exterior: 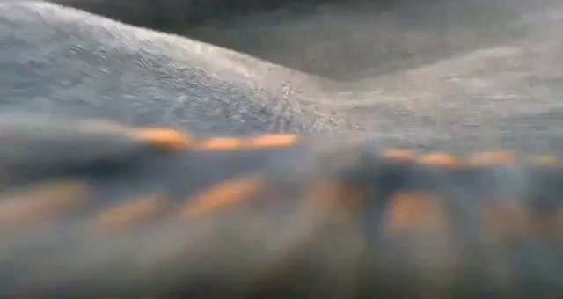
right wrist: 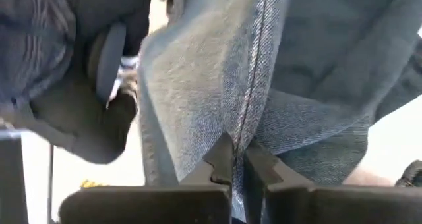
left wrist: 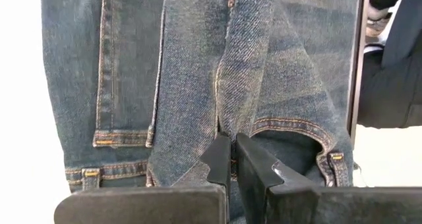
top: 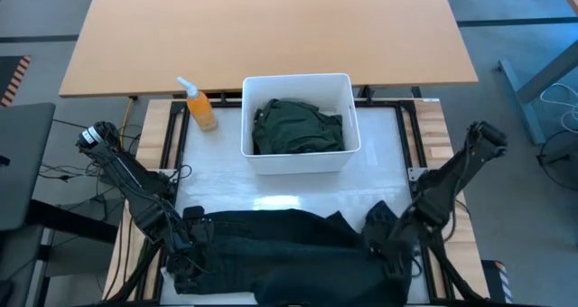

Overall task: Fold laundry
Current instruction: Fold the dark blue jeans

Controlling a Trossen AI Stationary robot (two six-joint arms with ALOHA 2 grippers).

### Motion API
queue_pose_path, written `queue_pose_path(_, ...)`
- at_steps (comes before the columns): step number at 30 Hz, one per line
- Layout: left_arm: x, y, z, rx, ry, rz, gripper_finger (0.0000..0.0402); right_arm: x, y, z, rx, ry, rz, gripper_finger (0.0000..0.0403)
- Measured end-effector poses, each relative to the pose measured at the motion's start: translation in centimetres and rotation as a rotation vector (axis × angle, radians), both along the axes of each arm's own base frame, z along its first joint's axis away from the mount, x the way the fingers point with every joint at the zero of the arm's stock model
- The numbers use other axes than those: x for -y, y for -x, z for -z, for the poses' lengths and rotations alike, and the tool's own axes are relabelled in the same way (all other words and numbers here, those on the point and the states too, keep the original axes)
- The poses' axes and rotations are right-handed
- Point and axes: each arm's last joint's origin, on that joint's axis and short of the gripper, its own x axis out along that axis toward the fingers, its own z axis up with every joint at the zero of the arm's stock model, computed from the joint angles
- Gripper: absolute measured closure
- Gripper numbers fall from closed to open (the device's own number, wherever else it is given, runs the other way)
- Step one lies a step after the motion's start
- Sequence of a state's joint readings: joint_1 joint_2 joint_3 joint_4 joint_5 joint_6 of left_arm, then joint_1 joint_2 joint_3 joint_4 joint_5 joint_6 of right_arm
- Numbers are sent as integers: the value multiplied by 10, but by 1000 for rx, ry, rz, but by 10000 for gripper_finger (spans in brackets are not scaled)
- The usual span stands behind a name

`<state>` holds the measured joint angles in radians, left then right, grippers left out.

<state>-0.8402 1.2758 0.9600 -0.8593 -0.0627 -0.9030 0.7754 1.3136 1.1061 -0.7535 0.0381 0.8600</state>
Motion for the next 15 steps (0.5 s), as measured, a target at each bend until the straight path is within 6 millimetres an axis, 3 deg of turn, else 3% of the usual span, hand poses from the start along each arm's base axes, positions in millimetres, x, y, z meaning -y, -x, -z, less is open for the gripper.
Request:
queue_pose_path(6,2,1,0,18,1,-38,401,21,2,18,-430,-23,207,381)
queue_pose_path(8,3,1,-2,33,1,-29,401,15,-3,23,-395,-22,114,381)
queue_pose_path(11,1,3,1,1,-18,3,401,-8,-23,13,-81,-133,-162,381)
queue_pose_path(13,0,2,0,-4,-10,11,401,3,-26,6,-105,-32,-45,381)
queue_pose_path(15,-1,0,0,-3,-12,4,401,23,-20,10,-273,122,170,381)
